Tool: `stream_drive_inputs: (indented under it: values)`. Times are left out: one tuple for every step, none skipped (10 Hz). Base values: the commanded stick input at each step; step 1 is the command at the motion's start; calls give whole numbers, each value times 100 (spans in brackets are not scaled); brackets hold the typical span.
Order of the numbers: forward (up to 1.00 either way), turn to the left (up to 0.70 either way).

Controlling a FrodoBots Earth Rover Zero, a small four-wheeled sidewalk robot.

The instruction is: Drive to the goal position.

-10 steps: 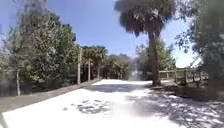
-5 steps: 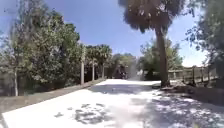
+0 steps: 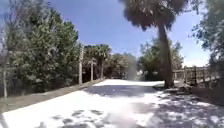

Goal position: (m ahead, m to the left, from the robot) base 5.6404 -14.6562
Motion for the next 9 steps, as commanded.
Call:
stream_drive_inputs:
  values:
    - [70,0]
    - [70,0]
    - [70,0]
    - [70,0]
    - [70,0]
    - [70,0]
    - [70,0]
    - [70,0]
    - [70,0]
